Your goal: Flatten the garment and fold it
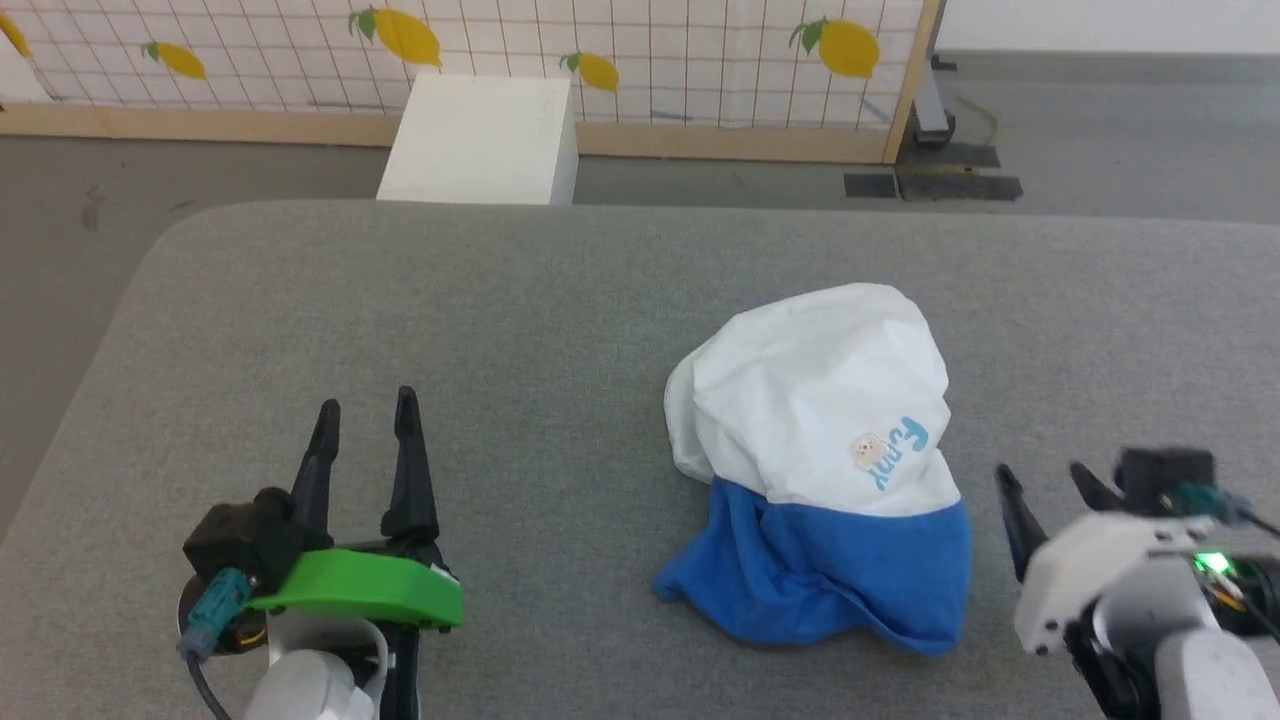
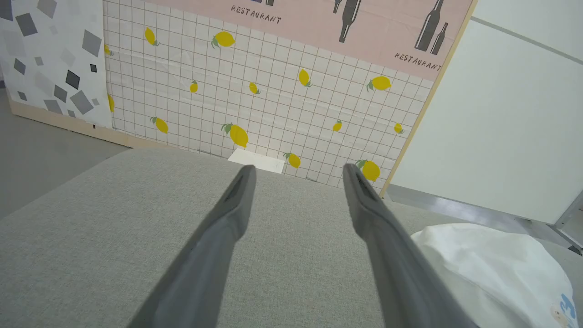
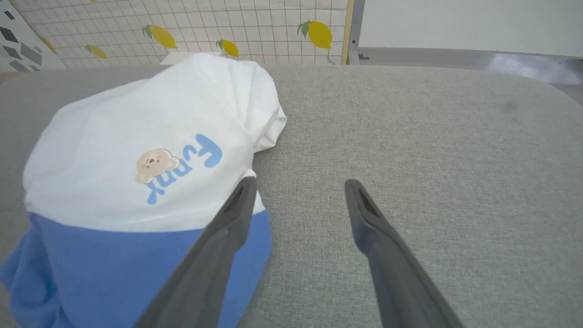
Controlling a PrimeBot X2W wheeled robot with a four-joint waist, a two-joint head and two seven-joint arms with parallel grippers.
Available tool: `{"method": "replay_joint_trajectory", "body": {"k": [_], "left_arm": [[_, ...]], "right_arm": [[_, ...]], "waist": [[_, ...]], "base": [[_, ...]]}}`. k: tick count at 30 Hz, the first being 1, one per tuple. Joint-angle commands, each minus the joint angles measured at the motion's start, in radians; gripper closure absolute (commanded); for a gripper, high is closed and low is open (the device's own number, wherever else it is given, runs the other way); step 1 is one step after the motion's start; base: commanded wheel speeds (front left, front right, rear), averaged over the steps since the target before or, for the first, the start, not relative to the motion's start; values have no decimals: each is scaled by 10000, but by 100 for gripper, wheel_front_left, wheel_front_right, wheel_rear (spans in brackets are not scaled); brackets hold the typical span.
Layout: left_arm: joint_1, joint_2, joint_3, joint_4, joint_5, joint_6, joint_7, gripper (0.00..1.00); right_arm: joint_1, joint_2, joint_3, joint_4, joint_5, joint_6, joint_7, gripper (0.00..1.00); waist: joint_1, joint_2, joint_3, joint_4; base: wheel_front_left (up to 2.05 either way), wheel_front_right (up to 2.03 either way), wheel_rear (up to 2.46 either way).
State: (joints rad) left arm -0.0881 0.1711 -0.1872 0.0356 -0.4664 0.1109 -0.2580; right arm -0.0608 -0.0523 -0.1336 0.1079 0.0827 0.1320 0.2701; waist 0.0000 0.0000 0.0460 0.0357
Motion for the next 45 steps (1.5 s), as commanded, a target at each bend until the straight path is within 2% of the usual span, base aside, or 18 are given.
{"method": "replay_joint_trajectory", "body": {"k": [1,6,10,14,18,19,20,21,25,30,36,40,41,42,45], "left_arm": [[176,-164,129,-75,193,-157,-36,0],[211,-660,373,-156,677,-578,-36,0],[89,-900,515,-97,923,-858,-37,0],[-40,-1081,667,26,1102,-1105,-37,0],[-46,-1155,724,180,1122,-1222,-37,0],[-39,-1164,732,224,1115,-1241,-37,0],[-36,-1174,753,255,1112,-1260,-37,0],[-36,-1180,771,271,1118,-1269,-37,0],[-31,-1197,871,351,1133,-1293,-37,0],[-15,-1205,872,387,1080,-1299,-37,0],[-23,-1207,681,472,903,-1263,-37,0],[-41,-1208,631,597,814,-1272,-37,0],[-38,-1208,630,645,792,-1274,-37,0],[-38,-1208,630,683,786,-1272,-37,0],[-79,-1208,550,813,660,-1297,-37,0]], "right_arm": [[-477,-108,193,88,-101,-13,557,0],[-1622,-901,1093,743,39,-13,3033,0],[-2134,-1477,1881,1258,486,-13,4270,0],[-2101,-1836,2827,1551,1338,-13,5074,0],[-1895,-1996,3282,1588,1921,-13,5214,0],[-1871,-2035,3342,1583,1990,-13,5198,3],[-1875,-2071,3371,1509,2072,-13,5027,71],[-1905,-2099,3341,1438,2125,-13,4819,100],[-2153,-2262,2750,1105,2086,-13,3827,100],[-2232,-2259,689,409,1417,-13,2715,100],[-1138,-1697,-1931,-163,260,-13,3121,100],[-432,-939,-2659,-108,4,-13,3617,100],[-409,-785,-2705,-153,96,-13,3520,42],[-409,-654,-2764,-247,159,-13,3286,0],[-545,-391,-2875,-608,478,-13,2457,0]], "waist": [[0,0,238,-26],[0,0,664,235],[0,0,978,537],[0,0,1223,806],[0,0,1243,881],[0,0,1233,882],[0,0,1221,872],[0,0,1214,855],[0,0,1102,690],[0,0,927,495],[0,0,848,440],[0,0,859,386],[0,0,854,361],[0,0,840,331],[0,0,774,249]], "base": [[0,0,0],[0,0,0],[0,0,0],[0,0,0],[0,0,0],[0,0,0],[0,0,0],[0,0,0],[0,0,0],[0,0,0],[0,0,0],[0,0,0],[0,0,0],[0,0,0],[0,0,0]]}}
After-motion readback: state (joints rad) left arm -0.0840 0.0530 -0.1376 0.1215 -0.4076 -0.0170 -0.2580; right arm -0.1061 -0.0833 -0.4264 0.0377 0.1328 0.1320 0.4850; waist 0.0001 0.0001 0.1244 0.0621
